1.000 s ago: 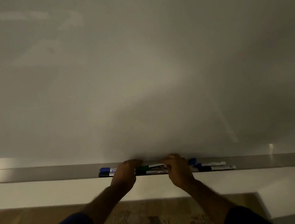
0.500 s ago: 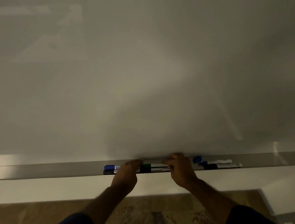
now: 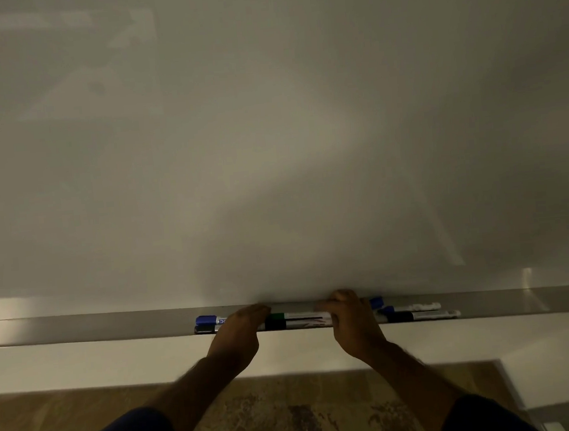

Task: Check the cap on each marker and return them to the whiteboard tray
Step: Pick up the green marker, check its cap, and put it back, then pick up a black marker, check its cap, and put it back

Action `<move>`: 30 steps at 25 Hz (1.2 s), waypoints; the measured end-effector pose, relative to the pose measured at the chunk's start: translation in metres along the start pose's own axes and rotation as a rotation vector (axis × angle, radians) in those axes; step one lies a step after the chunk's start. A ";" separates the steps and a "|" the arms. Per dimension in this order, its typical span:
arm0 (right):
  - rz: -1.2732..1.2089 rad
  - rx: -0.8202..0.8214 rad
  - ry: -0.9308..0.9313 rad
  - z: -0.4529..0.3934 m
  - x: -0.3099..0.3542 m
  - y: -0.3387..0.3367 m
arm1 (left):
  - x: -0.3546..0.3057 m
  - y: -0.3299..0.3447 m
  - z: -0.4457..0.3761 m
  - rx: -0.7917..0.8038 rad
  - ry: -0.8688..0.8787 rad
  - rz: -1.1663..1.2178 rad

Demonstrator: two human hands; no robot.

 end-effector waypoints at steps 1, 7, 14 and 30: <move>-0.003 -0.026 -0.008 0.003 -0.005 -0.008 | -0.003 -0.001 0.000 -0.009 0.010 -0.006; -0.020 -0.170 0.118 0.025 -0.068 -0.065 | -0.070 -0.010 -0.003 -0.176 0.262 -0.016; 0.022 -0.202 0.206 0.055 -0.131 -0.101 | -0.167 0.029 -0.020 -0.141 0.455 -0.030; 0.149 -0.023 0.105 0.071 -0.161 -0.084 | -0.241 0.072 -0.041 -0.089 0.492 -0.279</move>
Point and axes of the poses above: each hand's wrist, its own z-axis away from the middle knuckle, its own y-axis out of the palm, x = y × z, the point moved 7 cm from there along -z, towards the middle knuckle, and after that the axes turned 5 degrees about -z, right-handed, at the moved point
